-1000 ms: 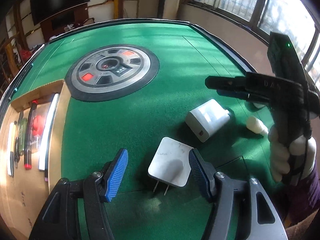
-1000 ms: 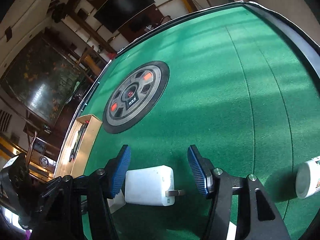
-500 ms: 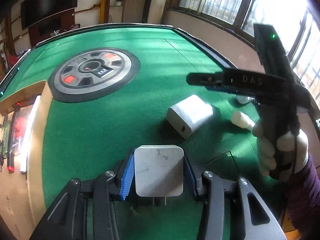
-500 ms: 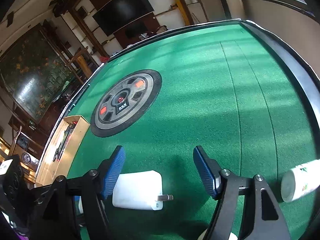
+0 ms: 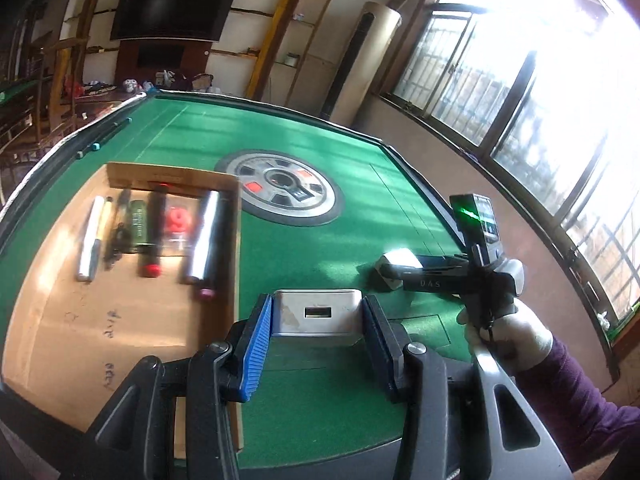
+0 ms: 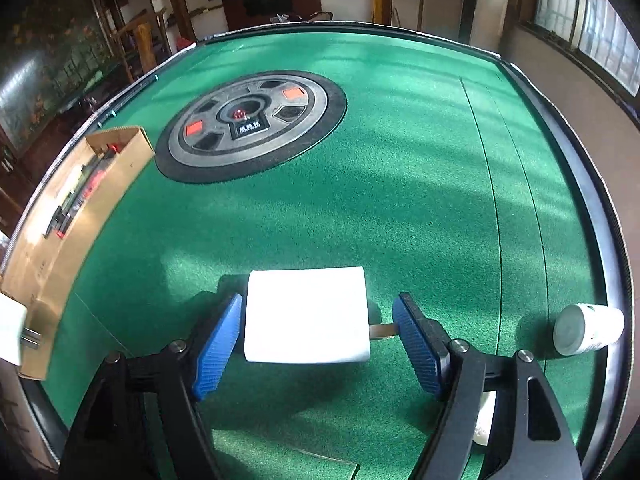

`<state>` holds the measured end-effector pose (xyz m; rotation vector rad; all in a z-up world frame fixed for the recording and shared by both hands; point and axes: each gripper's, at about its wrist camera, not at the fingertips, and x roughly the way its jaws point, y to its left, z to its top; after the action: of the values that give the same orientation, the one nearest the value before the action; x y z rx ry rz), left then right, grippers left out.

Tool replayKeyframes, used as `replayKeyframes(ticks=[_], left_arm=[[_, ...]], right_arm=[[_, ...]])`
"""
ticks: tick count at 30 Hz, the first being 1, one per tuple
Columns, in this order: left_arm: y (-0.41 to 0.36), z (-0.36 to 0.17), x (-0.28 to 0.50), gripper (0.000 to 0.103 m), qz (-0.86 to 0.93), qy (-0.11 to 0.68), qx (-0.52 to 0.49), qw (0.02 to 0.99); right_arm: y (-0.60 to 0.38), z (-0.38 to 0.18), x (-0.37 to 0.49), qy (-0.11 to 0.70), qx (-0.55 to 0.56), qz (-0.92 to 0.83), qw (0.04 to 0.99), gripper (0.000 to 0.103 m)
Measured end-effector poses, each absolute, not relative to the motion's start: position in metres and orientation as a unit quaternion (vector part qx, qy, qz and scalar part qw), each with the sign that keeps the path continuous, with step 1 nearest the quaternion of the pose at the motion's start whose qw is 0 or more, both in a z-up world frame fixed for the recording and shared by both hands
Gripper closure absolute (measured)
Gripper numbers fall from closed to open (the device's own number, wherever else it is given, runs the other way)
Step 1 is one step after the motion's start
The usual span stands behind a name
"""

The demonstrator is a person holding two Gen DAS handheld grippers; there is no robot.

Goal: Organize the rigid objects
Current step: 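Lower both white chargers into the box and open both tools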

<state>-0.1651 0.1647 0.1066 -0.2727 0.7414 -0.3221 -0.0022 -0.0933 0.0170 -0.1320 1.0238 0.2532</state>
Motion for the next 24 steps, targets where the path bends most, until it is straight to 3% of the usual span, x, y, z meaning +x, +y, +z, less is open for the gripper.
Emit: replayKeyframes(ticks=[2, 13, 24], left_arm=[[0.187, 0.108, -0.175, 0.056, -0.133, 0.354, -0.136, 0.916], [0.287, 0.079, -0.158, 0.056, -0.037, 0.4, -0.154, 0.903], [0.331, 0.049, -0.109, 0.054, 0.002, 0.459, -0.205, 0.864]], right_arm=[[-0.09, 0.016, -0.003, 0.485, -0.077, 0.111, 0.864, 0.033], [-0.082, 0.062, -0.029, 0.461, -0.007, 0.159, 0.873, 0.033], [0.045, 0.094, -0.06, 0.449, -0.042, 0.307, 0.838, 0.032]])
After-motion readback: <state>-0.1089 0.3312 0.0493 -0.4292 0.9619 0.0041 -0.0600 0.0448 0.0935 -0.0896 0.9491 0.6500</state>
